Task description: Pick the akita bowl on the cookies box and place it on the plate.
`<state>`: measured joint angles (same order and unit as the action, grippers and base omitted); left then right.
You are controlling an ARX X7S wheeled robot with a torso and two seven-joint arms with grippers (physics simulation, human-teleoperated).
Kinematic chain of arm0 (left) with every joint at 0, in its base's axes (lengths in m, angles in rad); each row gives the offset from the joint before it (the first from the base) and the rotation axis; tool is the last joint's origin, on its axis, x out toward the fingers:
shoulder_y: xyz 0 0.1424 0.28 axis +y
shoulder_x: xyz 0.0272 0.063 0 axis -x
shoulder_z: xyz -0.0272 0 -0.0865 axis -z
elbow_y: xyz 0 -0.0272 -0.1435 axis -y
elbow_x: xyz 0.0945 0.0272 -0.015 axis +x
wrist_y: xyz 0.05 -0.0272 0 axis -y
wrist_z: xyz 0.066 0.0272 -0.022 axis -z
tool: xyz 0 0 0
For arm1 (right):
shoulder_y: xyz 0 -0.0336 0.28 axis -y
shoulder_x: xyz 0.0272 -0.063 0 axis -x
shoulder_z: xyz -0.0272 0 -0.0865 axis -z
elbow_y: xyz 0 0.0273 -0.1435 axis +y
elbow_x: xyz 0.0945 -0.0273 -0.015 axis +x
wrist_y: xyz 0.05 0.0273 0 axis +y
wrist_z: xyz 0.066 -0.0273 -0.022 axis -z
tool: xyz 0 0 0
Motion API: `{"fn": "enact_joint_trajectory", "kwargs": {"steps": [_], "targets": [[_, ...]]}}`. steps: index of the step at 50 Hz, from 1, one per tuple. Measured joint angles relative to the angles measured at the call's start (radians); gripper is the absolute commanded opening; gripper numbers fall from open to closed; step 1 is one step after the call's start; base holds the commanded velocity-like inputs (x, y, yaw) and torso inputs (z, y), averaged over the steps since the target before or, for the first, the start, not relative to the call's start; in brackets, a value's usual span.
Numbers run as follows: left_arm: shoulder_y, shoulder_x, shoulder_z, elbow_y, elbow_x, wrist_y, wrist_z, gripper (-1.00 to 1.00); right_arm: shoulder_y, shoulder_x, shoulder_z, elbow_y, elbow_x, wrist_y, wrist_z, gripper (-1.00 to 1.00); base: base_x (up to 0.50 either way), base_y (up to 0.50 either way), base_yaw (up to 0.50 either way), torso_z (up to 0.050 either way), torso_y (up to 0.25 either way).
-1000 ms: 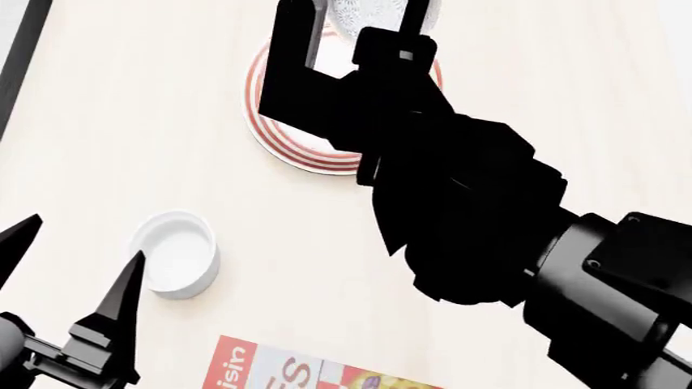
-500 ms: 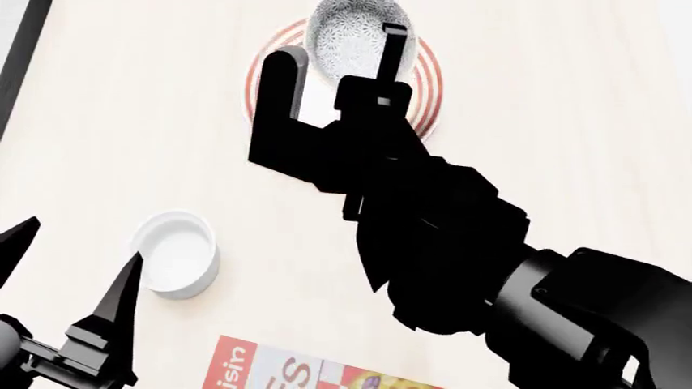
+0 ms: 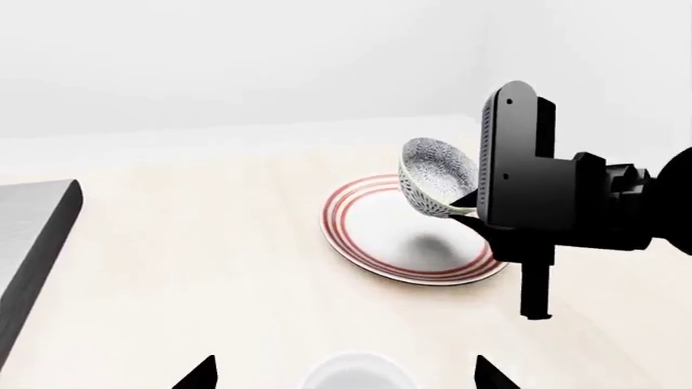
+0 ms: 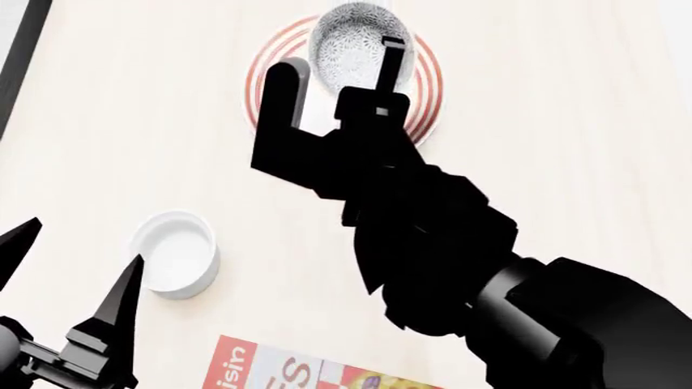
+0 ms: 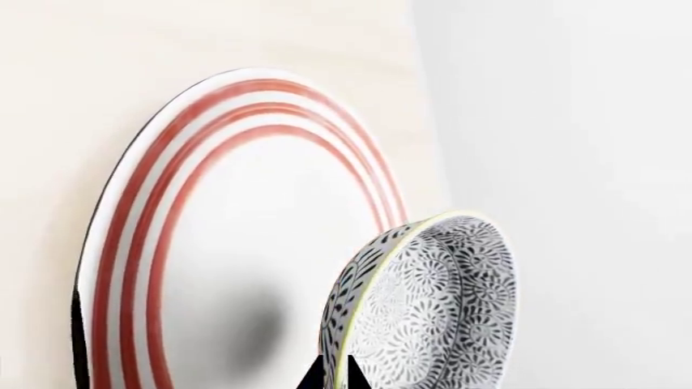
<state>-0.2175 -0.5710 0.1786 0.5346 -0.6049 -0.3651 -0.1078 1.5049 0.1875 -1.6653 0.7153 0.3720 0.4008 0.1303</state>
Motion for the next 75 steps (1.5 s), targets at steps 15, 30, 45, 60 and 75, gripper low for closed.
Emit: {"fn": "enact_joint_trajectory", "kwargs": {"steps": [15,30,45,60,75], "targets": [[0.004,-0.003,0.001,0.001,0.002,0.012,0.004,1.00,-0.014,-0.028,0.002,0.057,-0.009,-0.033,-0.007,-1.00,0.00,0.00,0.00,0.000,0.001],[0.008,-0.007,0.001,0.005,0.000,0.018,0.005,1.00,-0.023,-0.041,0.004,0.078,-0.014,-0.046,-0.012,-1.00,0.00,0.00,0.00,0.000,0.000],[0.015,-0.010,0.001,0.006,-0.003,0.030,0.010,1.00,-0.028,-0.048,0.008,0.078,-0.024,-0.046,-0.014,-1.00,0.00,0.00,0.00,0.000,-0.053],[0.014,-0.009,-0.001,0.004,-0.011,0.030,0.006,1.00,-0.028,-0.044,0.010,0.069,-0.032,-0.036,-0.014,1.00,0.00,0.00,0.00,0.000,0.000],[0.014,-0.011,0.000,0.007,-0.015,0.028,0.002,1.00,-0.002,-0.018,0.014,0.005,-0.054,0.009,-0.005,1.00,0.00,0.00,0.00,0.000,0.000]]}}
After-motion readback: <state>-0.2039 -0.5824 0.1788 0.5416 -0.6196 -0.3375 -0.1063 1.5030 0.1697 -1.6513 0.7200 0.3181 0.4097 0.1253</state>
